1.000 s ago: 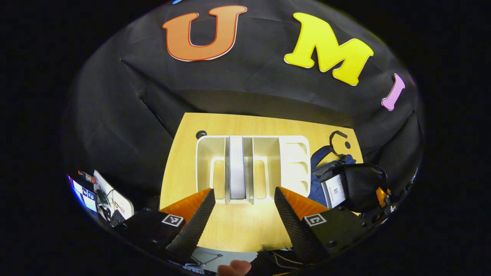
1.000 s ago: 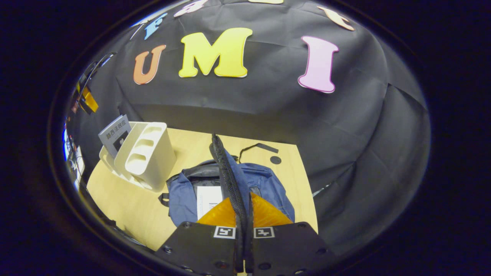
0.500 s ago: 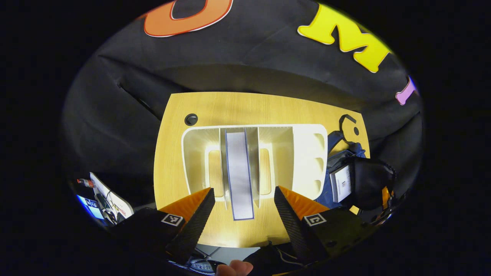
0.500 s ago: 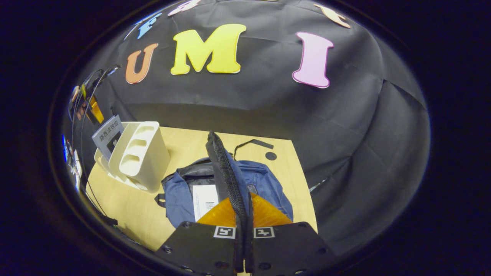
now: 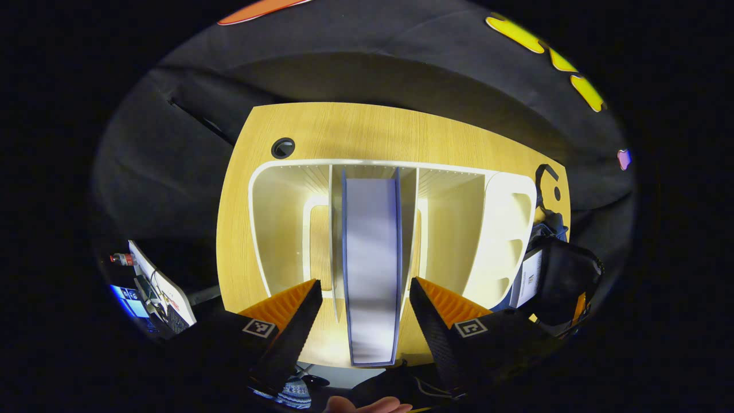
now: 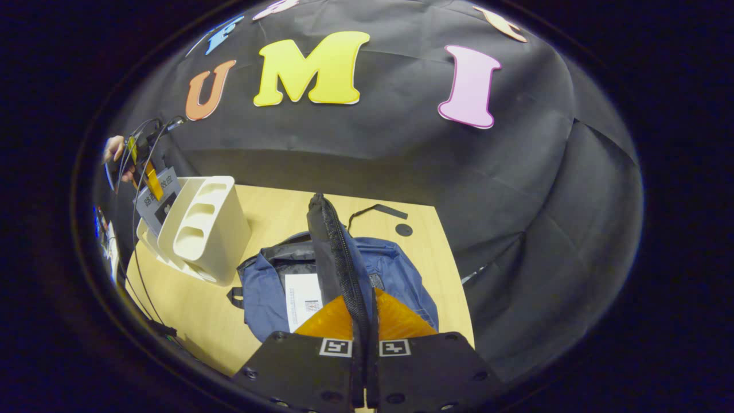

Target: Open the schoolbag, grab two books from the bookshelf and put them into the schoolbag.

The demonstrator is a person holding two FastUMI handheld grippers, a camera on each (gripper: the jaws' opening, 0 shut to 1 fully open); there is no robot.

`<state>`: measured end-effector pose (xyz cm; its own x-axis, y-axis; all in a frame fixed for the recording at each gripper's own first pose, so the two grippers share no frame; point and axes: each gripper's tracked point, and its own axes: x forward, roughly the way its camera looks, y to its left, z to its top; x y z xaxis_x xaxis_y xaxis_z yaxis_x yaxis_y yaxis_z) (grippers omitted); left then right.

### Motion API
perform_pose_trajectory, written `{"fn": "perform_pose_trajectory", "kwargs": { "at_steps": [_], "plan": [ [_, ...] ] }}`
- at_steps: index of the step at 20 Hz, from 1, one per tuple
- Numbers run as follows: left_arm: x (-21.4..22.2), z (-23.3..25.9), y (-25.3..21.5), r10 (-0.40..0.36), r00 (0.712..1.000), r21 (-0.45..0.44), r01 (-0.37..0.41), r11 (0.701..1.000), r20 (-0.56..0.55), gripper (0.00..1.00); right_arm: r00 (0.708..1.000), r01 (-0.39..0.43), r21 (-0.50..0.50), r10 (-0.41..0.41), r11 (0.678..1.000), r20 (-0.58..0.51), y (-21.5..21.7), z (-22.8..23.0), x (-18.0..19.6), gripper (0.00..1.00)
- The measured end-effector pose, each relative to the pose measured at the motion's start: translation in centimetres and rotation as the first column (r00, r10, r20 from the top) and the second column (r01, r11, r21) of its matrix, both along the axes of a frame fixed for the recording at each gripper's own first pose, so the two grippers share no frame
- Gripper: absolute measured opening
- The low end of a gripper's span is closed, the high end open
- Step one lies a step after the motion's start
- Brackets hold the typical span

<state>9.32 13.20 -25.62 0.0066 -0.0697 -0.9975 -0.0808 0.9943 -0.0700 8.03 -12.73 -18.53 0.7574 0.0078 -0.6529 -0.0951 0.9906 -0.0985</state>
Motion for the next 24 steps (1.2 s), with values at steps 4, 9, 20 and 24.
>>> {"fn": "perform_pose_trajectory", "kwargs": {
  "at_steps": [4, 9, 20, 24],
  "plan": [
    [-0.1, -1.6, 0.3, -0.005, 1.0, 0.031, 0.005, 1.0, -0.003, 0.92, 1.0, 0.005, 0.008, -0.005, 1.0, -0.005, -0.2, -0.3, -0.1, 0.05],
    [-0.3, -2.2, 0.6, 0.0, 1.0, 0.053, 0.001, 0.999, -0.018, 0.74, 1.0, -0.001, 0.009, 0.001, 1.0, 0.0, -0.3, -0.4, -0.2, 0.02],
    [-3.1, 3.2, 0.9, 0.027, 1.0, 0.04, -0.027, 0.999, 0.001, 0.43, 1.0, -0.027, 0.028, 0.026, 0.999, 0.005, -0.3, -0.7, -0.8, 0.05],
    [-6.0, 9.0, 1.1, 0.032, 0.998, -0.001, -0.032, 0.999, 0.056, 0.43, 0.999, -0.042, 0.039, 0.041, 0.998, 0.008, 0.0, -0.7, -0.9, 0.05]
  ]
}}
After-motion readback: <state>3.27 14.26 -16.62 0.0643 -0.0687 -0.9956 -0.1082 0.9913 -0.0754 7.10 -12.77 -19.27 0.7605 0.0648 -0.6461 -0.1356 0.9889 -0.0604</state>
